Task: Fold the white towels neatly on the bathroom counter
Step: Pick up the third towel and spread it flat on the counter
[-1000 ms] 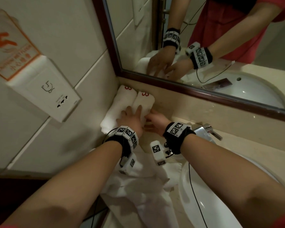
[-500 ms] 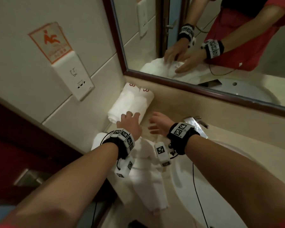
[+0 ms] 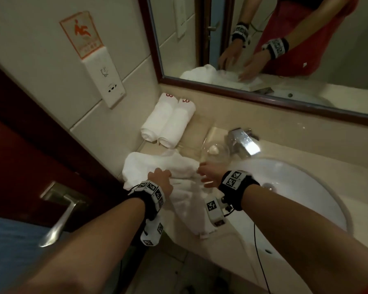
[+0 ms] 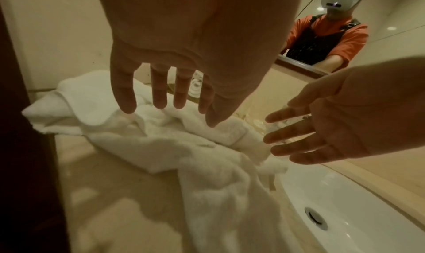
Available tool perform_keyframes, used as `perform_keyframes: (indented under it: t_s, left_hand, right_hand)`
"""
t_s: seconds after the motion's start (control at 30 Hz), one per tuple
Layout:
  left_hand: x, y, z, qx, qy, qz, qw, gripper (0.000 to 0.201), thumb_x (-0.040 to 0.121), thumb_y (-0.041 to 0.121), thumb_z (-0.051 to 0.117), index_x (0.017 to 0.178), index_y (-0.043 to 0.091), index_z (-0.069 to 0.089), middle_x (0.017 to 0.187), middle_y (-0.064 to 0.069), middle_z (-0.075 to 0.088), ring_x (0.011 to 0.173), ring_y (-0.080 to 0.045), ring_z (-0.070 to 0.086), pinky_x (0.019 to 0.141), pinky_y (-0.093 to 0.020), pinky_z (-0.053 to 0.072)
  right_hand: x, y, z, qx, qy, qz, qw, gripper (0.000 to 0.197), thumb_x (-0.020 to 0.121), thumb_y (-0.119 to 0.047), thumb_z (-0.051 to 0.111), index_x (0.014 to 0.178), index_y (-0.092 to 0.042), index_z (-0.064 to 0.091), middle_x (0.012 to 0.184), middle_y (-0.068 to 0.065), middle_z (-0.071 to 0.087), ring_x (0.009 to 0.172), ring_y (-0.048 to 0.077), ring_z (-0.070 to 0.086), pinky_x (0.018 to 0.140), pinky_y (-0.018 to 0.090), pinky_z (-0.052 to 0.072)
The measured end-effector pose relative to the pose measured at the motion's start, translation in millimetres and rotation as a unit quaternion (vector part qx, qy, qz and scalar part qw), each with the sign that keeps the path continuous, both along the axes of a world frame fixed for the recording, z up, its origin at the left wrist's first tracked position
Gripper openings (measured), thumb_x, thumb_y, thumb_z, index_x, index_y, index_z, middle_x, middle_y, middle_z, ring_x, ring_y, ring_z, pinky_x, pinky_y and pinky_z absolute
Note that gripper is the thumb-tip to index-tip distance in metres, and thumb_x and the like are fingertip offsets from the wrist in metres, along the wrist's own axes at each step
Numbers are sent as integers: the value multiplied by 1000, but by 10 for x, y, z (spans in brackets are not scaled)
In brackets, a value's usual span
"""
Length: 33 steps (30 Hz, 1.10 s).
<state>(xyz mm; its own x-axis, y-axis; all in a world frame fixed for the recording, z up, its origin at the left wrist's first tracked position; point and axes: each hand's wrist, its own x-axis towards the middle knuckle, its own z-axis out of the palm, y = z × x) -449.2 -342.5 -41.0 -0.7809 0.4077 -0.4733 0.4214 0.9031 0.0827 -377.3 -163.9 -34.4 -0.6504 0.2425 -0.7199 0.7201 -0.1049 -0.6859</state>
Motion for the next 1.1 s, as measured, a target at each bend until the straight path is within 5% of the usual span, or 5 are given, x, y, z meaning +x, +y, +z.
perform_keyframes:
  t_s: [0.43, 0.57, 0.73, 0.93, 1.1]
  left_hand:
    - [302, -440, -472, 41, -61, -93, 993, 32, 100, 20, 40, 127, 11, 55, 129, -13, 58, 115, -32, 56, 96, -37, 45]
    - [300, -557, -545, 76, -61, -63, 993, 33, 99, 20, 41, 129, 15, 56, 128, -12, 59, 114, -31, 56, 93, -36, 47]
    - [237, -647, -561, 105, -54, -13, 993, 36, 95, 21, 44, 129, 22, 55, 135, -7, 52, 123, -28, 50, 101, -42, 44]
    - [53, -786, -562, 115, -46, 79, 989, 36, 93, 17, 48, 128, 22, 54, 141, -7, 35, 131, -29, 35, 107, -43, 38]
    - [-11, -923, -571, 159, -15, 117, 980, 32, 90, 13, 48, 119, 20, 58, 138, -6, 37, 126, -30, 37, 102, -43, 42]
  right_hand:
    - [451, -594, -538, 149, -36, 10, 988, 40, 89, -12, 56, 127, 2, 54, 129, 19, 55, 116, 35, 53, 99, 41, 45]
    - [374, -679, -563, 221, -8, 39, 975, 53, 88, -18, 57, 140, -13, 46, 136, 13, 53, 117, 29, 55, 93, 31, 45]
    - [9, -817, -504, 343, 58, 214, 913, 42, 89, -16, 51, 130, -23, 58, 138, 9, 49, 120, 27, 52, 99, 33, 44]
    - [-361, -945, -613, 462, 20, 492, 737, 41, 93, -30, 44, 132, -33, 55, 153, 0, 29, 133, 31, 30, 109, 45, 33]
    - [-507, -938, -706, 477, 22, 472, 741, 48, 93, -25, 42, 141, -23, 44, 146, 4, 40, 134, 31, 35, 105, 44, 35]
